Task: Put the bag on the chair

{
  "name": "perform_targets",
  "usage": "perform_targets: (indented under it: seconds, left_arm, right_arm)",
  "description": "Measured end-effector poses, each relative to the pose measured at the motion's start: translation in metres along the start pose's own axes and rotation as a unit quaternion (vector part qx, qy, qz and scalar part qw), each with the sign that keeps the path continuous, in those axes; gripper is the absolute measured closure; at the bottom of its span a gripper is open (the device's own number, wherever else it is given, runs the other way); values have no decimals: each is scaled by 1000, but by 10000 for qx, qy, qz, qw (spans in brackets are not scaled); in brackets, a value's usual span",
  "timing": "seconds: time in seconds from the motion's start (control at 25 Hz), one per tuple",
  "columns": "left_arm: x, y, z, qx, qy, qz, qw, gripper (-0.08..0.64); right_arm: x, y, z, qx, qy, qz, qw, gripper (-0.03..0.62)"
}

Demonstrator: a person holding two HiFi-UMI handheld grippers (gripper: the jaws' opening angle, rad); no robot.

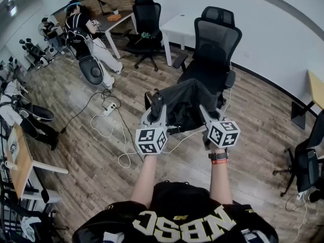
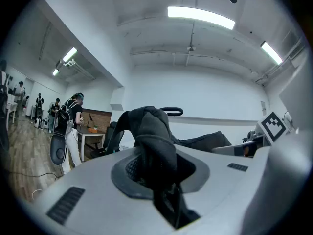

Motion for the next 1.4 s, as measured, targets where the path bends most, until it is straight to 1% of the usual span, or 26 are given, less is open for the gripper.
perform_targets:
  seconds: [0.28,0.44,0.56,0.68,0.8,1.08,1.24,1.4]
  left_arm:
    - [8,4,-6,-118,12,23,9999,474]
    - [13,3,4,-206,82,74,9997,476]
    - [24,-8,16,-218,174,192,9994,476]
    - [30,-30,31,-174,277,301,9990,475]
    - [27,-63,46,-60,370,280,9989,475]
    - [-6,-127,95,107,474,13,9988,475]
    - [-9,-160,121,226,607,144,9978,475]
    - [-14,-187,150,438,741,210,9961,476]
  right_arm:
    - [-1,1,-5,-77,-116,-46,9999,500]
    - [8,-6,-2,-113,-290,3,9995,500]
    - [20,-20,-9,-116,-361,160,9992,499]
    - [23,-40,-18,-9,-418,270,9988,497]
    - [16,-66,-33,106,-400,298,9987,495]
    - [-12,-129,-42,280,-375,135,9988,492]
    - [-17,-166,-46,440,-375,294,9979,489]
    - [-20,-201,-50,557,-386,329,9972,489]
Point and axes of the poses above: the fingertips, and each gripper's own axes: y backward along the fingers, z to its left, x out of its underside, the point moved 10 cm from there along y, backward along the fingers, and after that the axes turned 15 degrees about y, right-handed, at the moved point
